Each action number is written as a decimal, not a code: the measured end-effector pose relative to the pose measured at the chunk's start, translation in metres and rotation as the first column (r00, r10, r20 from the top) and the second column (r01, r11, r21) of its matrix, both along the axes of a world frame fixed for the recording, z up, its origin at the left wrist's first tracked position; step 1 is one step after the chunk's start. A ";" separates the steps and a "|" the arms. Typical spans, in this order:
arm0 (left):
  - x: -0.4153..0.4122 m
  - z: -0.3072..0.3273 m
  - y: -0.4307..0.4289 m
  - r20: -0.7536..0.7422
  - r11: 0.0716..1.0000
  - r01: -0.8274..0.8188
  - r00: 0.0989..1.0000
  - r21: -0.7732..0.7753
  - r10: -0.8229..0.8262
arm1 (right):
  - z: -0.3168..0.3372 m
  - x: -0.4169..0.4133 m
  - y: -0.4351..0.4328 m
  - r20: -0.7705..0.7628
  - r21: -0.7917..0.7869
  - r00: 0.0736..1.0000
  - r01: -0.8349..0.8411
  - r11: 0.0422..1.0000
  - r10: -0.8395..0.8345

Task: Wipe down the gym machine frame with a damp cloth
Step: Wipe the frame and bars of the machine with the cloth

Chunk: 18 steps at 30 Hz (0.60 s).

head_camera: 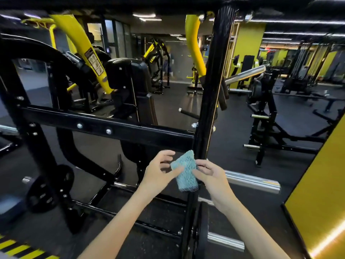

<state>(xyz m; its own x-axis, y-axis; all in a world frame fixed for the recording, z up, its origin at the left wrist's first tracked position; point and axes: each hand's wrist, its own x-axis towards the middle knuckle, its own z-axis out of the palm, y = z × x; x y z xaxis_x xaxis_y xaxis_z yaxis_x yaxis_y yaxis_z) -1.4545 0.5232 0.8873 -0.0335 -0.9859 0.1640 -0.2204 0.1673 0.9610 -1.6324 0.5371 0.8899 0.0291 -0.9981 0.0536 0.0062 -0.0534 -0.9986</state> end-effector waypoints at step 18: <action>0.162 -0.073 -0.072 0.157 0.973 0.223 0.961 0.050 -0.229 | -0.083 0.174 -0.036 -0.104 0.032 0.995 0.013 0.999 -0.010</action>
<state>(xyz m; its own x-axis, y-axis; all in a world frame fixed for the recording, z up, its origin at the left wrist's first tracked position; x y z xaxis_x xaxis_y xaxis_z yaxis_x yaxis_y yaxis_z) -1.2922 0.4515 0.8138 -0.2794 -0.9541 0.1076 -0.3324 0.2012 0.9214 -1.4587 0.5010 0.8067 0.0212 -0.9996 0.0187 -0.0980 -0.0207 -0.9950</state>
